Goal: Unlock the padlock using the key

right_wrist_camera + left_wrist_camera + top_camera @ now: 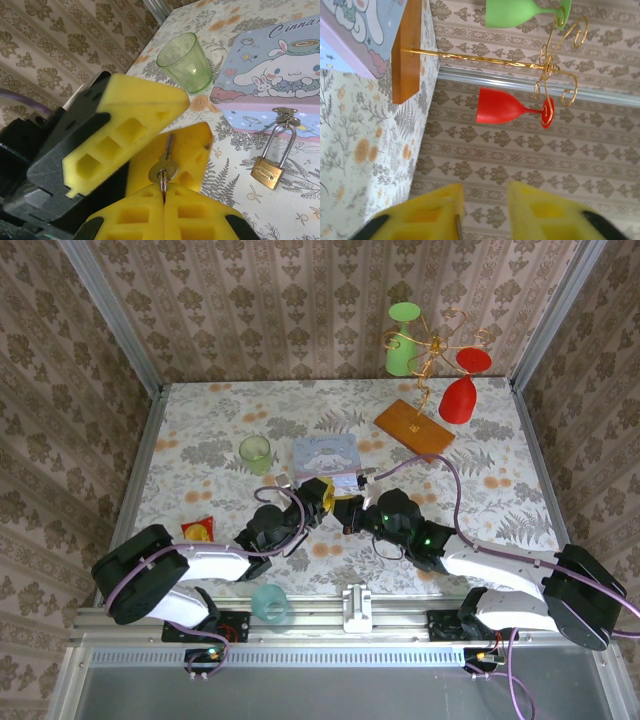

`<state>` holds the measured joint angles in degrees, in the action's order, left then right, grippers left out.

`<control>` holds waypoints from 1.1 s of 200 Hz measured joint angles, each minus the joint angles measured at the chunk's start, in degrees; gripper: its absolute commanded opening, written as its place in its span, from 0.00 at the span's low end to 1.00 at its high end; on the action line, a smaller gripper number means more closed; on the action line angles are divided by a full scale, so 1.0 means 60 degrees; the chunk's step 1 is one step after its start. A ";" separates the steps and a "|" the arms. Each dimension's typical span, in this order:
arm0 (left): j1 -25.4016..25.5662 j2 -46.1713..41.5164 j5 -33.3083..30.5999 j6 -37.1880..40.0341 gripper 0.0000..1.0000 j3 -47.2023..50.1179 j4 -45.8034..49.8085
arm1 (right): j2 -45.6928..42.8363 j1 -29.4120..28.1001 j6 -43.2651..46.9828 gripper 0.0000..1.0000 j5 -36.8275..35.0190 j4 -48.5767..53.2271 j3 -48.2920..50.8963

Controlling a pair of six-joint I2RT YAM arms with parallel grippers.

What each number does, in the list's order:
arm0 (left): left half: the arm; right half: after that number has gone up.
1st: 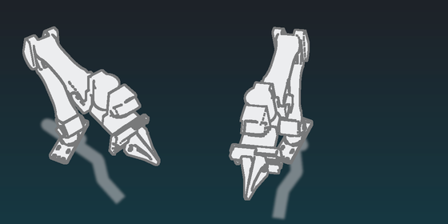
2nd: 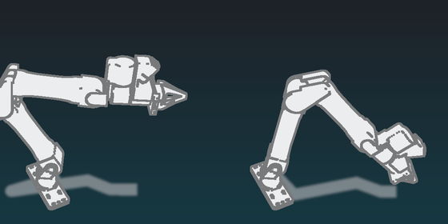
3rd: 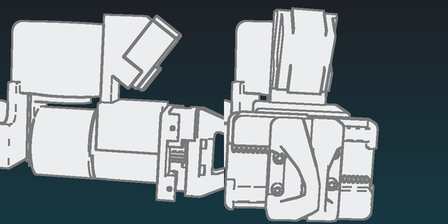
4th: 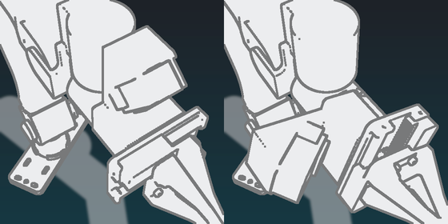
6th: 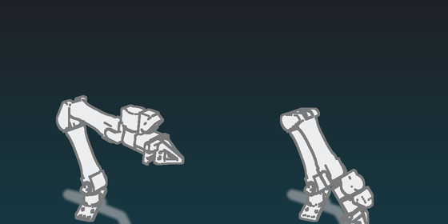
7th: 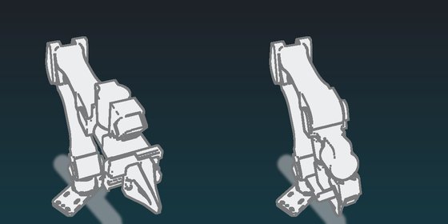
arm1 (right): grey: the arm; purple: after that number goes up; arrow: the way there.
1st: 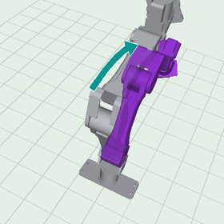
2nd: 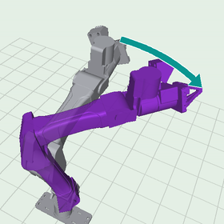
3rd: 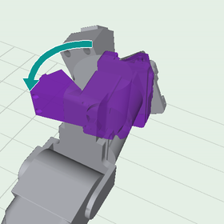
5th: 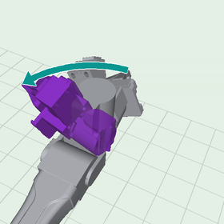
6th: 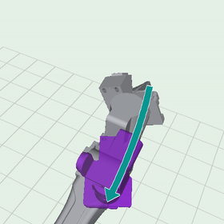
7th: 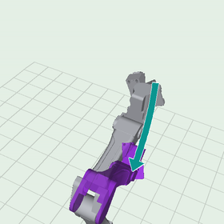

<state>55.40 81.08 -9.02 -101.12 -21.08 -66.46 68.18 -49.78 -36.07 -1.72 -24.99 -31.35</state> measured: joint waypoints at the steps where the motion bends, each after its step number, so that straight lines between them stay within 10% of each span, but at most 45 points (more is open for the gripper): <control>1: 0.0000 0.0004 -0.0004 0.0004 0.21 0.0000 0.0004 | 0.0000 0.0000 0.0000 0.00 0.0000 0.0000 0.0000; 180: -0.0306 -0.0503 0.0291 0.1064 0.00 0.0000 0.1038 | -0.0106 -0.0029 0.0029 0.00 -0.0171 0.0175 0.0015; 220: -0.0412 -0.1457 0.0619 0.2353 0.00 -0.0204 0.2364 | -0.0510 0.0441 0.0251 0.74 0.0565 0.0521 0.0076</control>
<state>52.93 72.34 -5.30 -87.00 -22.31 -52.27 65.12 -47.13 -34.57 1.67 -21.87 -30.89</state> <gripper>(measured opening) 0.042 0.501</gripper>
